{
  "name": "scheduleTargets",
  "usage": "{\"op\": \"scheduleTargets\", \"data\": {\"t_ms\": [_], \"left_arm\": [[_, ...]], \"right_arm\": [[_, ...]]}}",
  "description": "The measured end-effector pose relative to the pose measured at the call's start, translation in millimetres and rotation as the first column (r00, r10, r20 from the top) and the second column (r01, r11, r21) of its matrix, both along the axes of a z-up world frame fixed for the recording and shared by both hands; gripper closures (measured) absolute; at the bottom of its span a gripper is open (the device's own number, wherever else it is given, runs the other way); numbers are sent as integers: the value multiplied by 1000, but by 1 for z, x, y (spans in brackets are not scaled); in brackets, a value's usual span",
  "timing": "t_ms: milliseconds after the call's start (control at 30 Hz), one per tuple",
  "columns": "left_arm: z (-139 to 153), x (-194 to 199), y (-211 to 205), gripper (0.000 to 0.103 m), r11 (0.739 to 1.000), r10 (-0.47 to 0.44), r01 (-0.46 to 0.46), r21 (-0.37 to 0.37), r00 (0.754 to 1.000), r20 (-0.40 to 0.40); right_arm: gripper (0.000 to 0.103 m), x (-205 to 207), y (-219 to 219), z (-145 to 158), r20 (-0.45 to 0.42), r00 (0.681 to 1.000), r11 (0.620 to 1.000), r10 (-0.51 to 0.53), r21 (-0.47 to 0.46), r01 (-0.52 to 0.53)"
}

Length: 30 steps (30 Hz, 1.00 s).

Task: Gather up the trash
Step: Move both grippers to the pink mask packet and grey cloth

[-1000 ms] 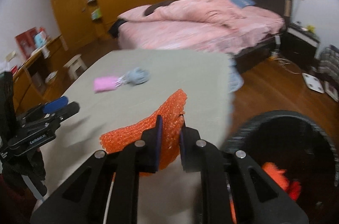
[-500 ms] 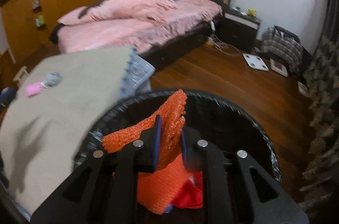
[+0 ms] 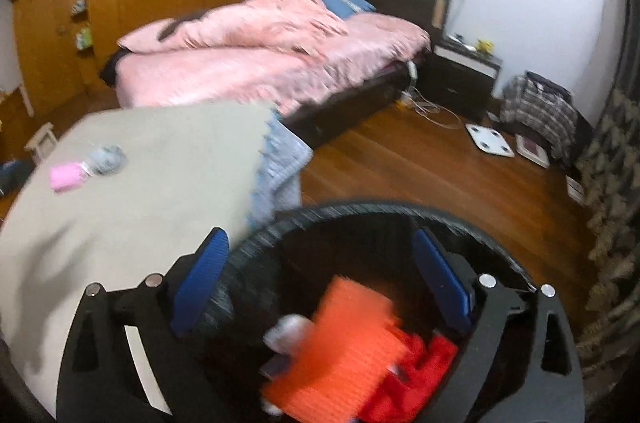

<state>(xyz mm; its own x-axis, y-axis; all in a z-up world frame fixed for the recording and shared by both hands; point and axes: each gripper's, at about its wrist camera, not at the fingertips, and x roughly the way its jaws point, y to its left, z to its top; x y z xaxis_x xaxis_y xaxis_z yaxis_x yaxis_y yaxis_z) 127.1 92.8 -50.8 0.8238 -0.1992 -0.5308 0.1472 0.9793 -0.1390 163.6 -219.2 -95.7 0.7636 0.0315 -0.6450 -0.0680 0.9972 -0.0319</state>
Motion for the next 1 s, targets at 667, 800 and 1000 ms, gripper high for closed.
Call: {"op": "scheduleTargets", "data": {"t_ms": [667, 800, 1000], "left_arm": [[-54, 62, 139, 35, 961, 259, -254, 113, 965, -39], [-70, 75, 153, 35, 958, 269, -259, 125, 961, -68], [-88, 90, 165, 35, 960, 272, -260, 103, 953, -131]], "right_arm": [[9, 105, 203, -17, 34, 956, 949, 292, 115, -294], [9, 126, 239, -38, -8, 944, 938, 330, 119, -327], [9, 146, 277, -60, -69, 926, 925, 372, 102, -365]]}}
